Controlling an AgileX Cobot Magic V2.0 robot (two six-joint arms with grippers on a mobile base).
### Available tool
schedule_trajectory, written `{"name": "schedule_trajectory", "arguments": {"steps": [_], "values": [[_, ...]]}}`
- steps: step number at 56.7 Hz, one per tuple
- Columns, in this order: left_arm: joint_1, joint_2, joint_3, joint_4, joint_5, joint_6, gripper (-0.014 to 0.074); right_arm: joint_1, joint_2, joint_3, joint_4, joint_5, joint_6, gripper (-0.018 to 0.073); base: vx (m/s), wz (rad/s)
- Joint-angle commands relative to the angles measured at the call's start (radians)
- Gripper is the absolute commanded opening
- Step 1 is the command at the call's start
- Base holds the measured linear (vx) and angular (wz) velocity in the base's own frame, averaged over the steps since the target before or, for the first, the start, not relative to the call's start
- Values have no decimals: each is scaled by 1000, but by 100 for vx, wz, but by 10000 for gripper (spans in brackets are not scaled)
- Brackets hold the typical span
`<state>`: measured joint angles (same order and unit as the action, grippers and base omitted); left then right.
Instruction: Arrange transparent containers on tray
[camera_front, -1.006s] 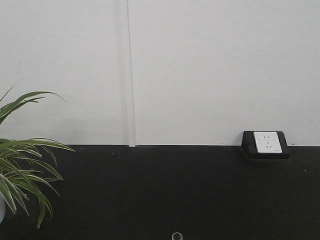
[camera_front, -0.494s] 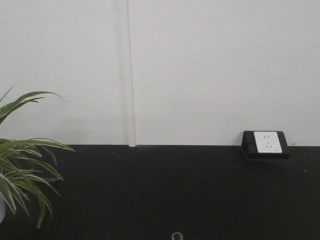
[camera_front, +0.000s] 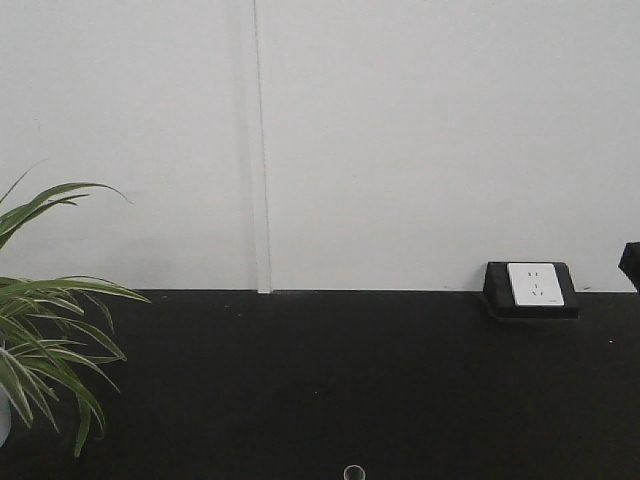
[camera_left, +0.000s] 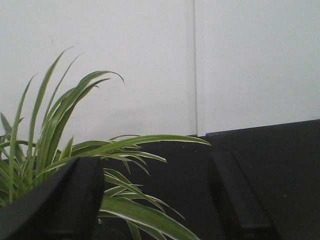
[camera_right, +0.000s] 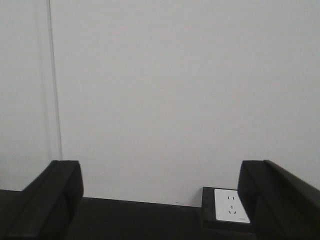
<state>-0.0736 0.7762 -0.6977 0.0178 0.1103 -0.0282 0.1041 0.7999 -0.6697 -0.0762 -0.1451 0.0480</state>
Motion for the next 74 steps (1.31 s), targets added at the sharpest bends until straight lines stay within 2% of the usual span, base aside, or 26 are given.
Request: {"name": "schedule_trajectory", "arguments": {"steps": [1, 8, 14, 23, 30, 34, 42, 48, 51, 60, 66, 74], "values": [[2, -7, -40, -3, -97, -13, 576, 15, -1, -36, -3, -86, 39, 704, 0, 0], [-9, -7, -8, -2, -110, -13, 576, 87, 19, -7, -71, -93, 31, 662, 0, 0], [-40, -26, 91, -2, -179, -24, 575, 167, 23, 67, -133, -160, 31, 620, 0, 0], [-97, -44, 285, -2, -321, -85, 575, 239, 23, 193, -146, -275, 32, 557, 0, 0], [-150, -42, 417, 12, -497, -139, 575, 258, 23, 245, -146, -313, 32, 535, 0, 0], [-178, -42, 470, 75, -599, -170, 575, 256, 23, 256, -146, -310, 32, 532, 0, 0], [-216, -10, 502, 339, -688, -261, 575, 256, 23, 256, -146, -312, 31, 532, 0, 0], [-215, 67, 502, 474, -770, -335, 575, 256, 23, 256, -146, -315, 31, 532, 0, 0], [-215, 114, 502, 498, -830, -349, 575, 256, 25, 256, -146, -315, 31, 532, 0, 0], [-215, 286, 479, 497, -1045, -343, 575, 256, 42, 256, -146, -316, 31, 532, 0, 0], [-215, 403, 452, 498, -1121, -337, 575, 256, 59, 256, -146, -316, 31, 532, 0, 0], [-215, 540, 413, 499, -1187, -273, 575, 256, 73, 256, -146, -319, 31, 532, 0, 0]]}}
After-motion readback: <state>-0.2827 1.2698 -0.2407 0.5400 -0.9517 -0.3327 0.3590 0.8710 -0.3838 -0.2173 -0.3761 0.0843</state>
